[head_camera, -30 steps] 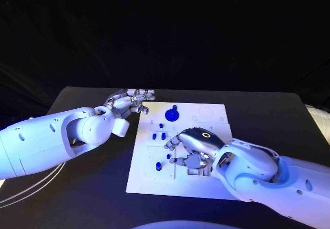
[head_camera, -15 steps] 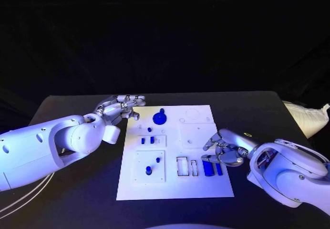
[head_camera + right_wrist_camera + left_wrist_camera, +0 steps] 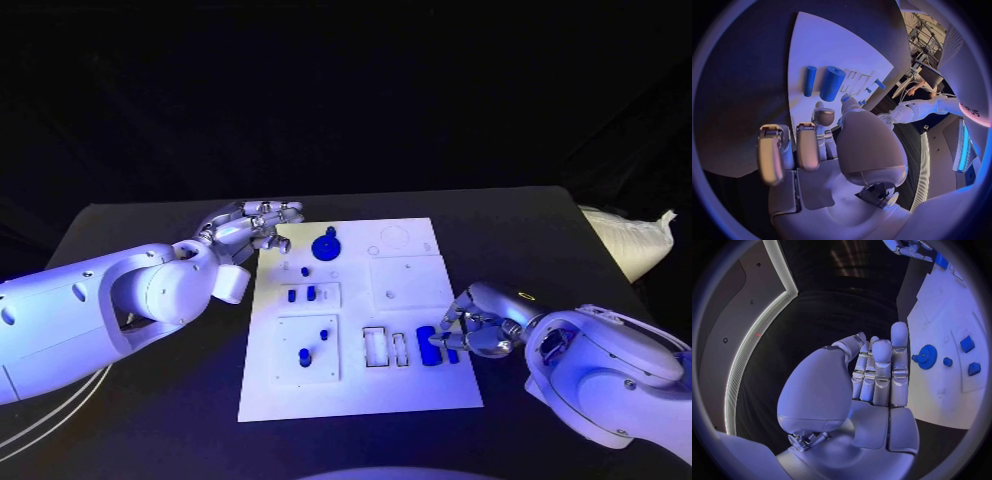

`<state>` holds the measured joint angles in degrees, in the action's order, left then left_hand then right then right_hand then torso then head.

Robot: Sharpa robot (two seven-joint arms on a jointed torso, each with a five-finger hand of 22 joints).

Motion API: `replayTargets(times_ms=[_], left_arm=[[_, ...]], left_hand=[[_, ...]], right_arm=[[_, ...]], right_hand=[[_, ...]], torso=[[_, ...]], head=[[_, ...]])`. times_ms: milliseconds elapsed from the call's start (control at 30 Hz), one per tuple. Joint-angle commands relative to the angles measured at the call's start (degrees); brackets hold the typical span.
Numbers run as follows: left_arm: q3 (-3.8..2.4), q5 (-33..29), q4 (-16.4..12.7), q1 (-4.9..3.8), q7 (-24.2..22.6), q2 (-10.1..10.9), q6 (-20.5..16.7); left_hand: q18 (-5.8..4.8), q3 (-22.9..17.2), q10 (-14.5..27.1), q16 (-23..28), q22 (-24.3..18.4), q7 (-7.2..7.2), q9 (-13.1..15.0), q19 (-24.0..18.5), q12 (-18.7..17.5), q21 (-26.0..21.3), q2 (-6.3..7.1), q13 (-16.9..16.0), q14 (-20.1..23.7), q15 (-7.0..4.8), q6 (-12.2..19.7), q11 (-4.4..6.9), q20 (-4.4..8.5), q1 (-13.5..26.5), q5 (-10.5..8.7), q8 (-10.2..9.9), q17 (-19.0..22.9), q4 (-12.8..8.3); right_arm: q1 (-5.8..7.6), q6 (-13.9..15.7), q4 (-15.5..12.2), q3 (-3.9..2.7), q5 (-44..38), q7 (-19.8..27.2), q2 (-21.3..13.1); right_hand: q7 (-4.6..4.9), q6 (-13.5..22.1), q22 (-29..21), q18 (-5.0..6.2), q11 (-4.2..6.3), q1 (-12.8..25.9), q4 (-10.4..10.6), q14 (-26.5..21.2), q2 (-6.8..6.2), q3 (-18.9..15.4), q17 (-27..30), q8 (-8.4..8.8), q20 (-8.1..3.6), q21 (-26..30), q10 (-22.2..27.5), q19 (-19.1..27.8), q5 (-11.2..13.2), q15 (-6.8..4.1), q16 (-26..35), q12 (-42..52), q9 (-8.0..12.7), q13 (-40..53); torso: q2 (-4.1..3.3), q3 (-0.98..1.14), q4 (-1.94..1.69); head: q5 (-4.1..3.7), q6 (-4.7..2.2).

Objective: Assemble the parts on the task board

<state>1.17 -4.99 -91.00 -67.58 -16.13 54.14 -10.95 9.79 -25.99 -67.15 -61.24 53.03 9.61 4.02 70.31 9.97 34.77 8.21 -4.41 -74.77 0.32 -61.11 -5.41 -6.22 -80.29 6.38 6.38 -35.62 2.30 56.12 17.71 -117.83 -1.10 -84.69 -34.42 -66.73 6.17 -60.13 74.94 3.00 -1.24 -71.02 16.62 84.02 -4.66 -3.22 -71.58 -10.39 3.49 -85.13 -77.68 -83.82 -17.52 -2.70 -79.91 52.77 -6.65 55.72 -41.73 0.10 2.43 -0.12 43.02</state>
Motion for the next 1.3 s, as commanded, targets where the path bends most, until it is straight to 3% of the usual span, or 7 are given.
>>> replayTargets(times_ms=[33,167,633,1000,1200,1300], left_arm=[[-0.03,0.13,-0.15,0.05,-0.35,-0.02,1.21],[-0.03,0.13,-0.20,0.08,-0.34,0.05,1.24],[-0.02,0.13,-0.30,0.10,-0.31,0.26,1.28],[-0.02,0.13,-0.40,0.10,-0.26,0.36,1.35],[-0.02,0.13,-0.47,0.10,-0.22,0.44,1.44],[-0.02,0.13,-0.45,0.10,-0.17,0.48,1.52]], left_hand=[[0.44,0.18,0.30,0.30,-0.05,0.10,-0.07,-0.06,0.34,-0.25,-0.60,0.06,0.48,0.07,0.43,0.09,0.09,-0.11,0.03,0.30,0.08,-0.24],[0.44,0.18,0.30,0.30,-0.05,0.10,-0.07,-0.06,0.34,-0.25,-0.60,0.06,0.48,0.07,0.43,0.09,0.09,-0.11,0.03,0.30,0.08,-0.24],[0.44,0.18,0.30,0.30,-0.05,0.10,-0.07,-0.06,0.34,-0.25,-0.60,0.06,0.48,0.07,0.43,0.09,0.09,-0.11,0.03,0.30,0.08,-0.24],[0.44,0.18,0.30,0.30,-0.05,0.10,-0.07,-0.06,0.34,-0.25,-0.60,0.06,0.48,0.07,0.43,0.09,0.09,-0.11,0.03,0.30,0.08,-0.24],[0.44,0.18,0.30,0.30,-0.05,0.10,-0.07,-0.06,0.34,-0.25,-0.60,0.06,0.48,0.07,0.43,0.09,0.09,-0.11,0.03,0.30,0.08,-0.24],[0.44,0.18,0.30,0.30,-0.05,0.10,-0.07,-0.06,0.34,-0.25,-0.60,0.06,0.48,0.07,0.43,0.09,0.09,-0.11,0.03,0.30,0.08,-0.24]], right_arm=[[-0.28,-2.13,0.32,0.02,-3.07,-2.93,0.49],[-0.74,-2.83,0.83,0.03,-3.83,-3.12,1.55],[-2.32,-4.49,2.46,0.04,-5.20,-3.71,4.60],[-3.18,-3.90,4.24,0.04,-5.65,-4.37,6.54],[-3.35,0.21,3.78,0.01,-5.54,-4.19,6.41],[-3.35,4.44,2.73,-0.19,-4.45,-3.15,5.87]], right_hand=[[-0.40,-0.27,8.87,-1.20,0.16,0.28,0.05,3.04,0.56,-0.70,-0.16,-0.50,0.09,-0.35,0.07,-1.32,-0.08,-0.16,-0.45,0.73,-0.34,1.09],[-0.55,-0.53,8.98,-1.23,0.28,0.23,0.04,3.06,0.79,-1.37,-0.33,-1.03,0.03,-0.43,-0.03,-1.39,-0.03,-0.25,-0.56,1.43,-0.79,2.20],[-0.66,-0.59,9.04,-1.24,0.36,-0.05,0.00,3.07,1.04,-1.96,-0.49,-1.44,-0.02,-0.46,-0.25,-1.40,-0.11,-0.32,-0.66,2.41,-1.23,3.55],[-0.92,-0.82,9.26,-1.29,0.61,-2.08,-0.13,3.07,2.88,-2.50,-0.67,-2.56,-0.20,-0.59,-0.68,-1.52,-1.63,-0.52,-0.78,3.94,-2.47,6.12],[-1.35,-1.60,9.56,-1.37,1.00,-4.00,-0.25,3.11,4.31,-2.48,-0.87,-3.64,-0.45,-0.80,-1.50,-1.74,-4.01,-0.83,-0.91,5.60,-3.62,8.29],[-1.50,-1.67,9.62,-1.38,1.16,-4.67,-0.24,3.11,4.59,-2.57,-0.88,-3.93,-0.59,-0.84,-1.56,-1.78,-5.97,-0.96,-0.92,5.54,-4.10,8.61]], torso=[[-0.04,-0.05,0.08],[-0.09,-0.04,0.25],[-0.08,-0.05,0.17],[-0.11,-0.03,0.19],[-0.10,0.02,0.22],[-0.07,0.09,0.27]], head=[[0.15,0.13],[0.40,0.17],[0.71,0.36],[0.88,0.32],[0.98,0.26],[1.14,0.25]])
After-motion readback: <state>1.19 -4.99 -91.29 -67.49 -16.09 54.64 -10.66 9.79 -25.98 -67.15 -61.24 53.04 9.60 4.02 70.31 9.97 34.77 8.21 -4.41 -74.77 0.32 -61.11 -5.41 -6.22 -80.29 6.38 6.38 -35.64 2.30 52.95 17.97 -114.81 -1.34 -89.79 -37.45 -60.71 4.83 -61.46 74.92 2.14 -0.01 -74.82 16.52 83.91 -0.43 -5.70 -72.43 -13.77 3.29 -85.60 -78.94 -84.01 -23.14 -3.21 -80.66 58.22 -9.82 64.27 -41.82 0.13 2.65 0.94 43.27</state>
